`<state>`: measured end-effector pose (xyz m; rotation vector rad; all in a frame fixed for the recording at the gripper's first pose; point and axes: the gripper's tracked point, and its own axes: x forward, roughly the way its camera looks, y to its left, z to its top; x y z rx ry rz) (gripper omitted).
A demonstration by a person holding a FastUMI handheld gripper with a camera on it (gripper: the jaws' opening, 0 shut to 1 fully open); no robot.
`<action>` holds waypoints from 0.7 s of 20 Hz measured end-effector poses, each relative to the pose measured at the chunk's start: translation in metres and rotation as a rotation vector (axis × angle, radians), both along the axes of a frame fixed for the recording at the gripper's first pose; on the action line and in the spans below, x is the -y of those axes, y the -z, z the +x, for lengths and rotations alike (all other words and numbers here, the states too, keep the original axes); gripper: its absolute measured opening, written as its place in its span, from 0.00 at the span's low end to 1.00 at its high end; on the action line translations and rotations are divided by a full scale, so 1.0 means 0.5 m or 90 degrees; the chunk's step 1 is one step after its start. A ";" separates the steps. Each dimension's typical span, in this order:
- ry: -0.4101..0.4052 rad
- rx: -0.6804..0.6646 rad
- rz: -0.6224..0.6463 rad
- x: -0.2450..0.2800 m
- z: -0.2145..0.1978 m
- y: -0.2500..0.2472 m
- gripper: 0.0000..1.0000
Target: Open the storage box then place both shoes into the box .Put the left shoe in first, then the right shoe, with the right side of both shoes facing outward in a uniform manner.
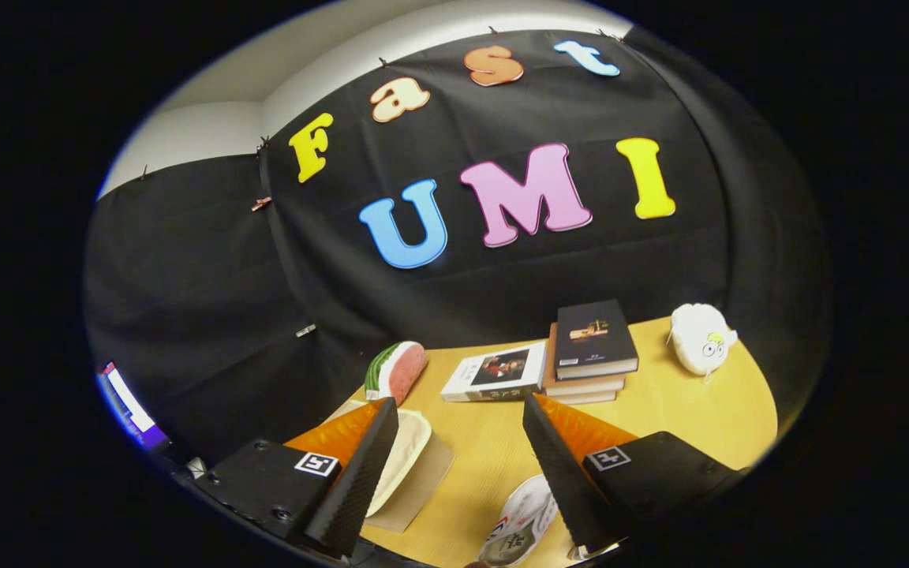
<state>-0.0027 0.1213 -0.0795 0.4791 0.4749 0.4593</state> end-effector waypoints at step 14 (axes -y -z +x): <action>-0.221 -0.268 0.181 -0.241 -0.065 0.167 0.98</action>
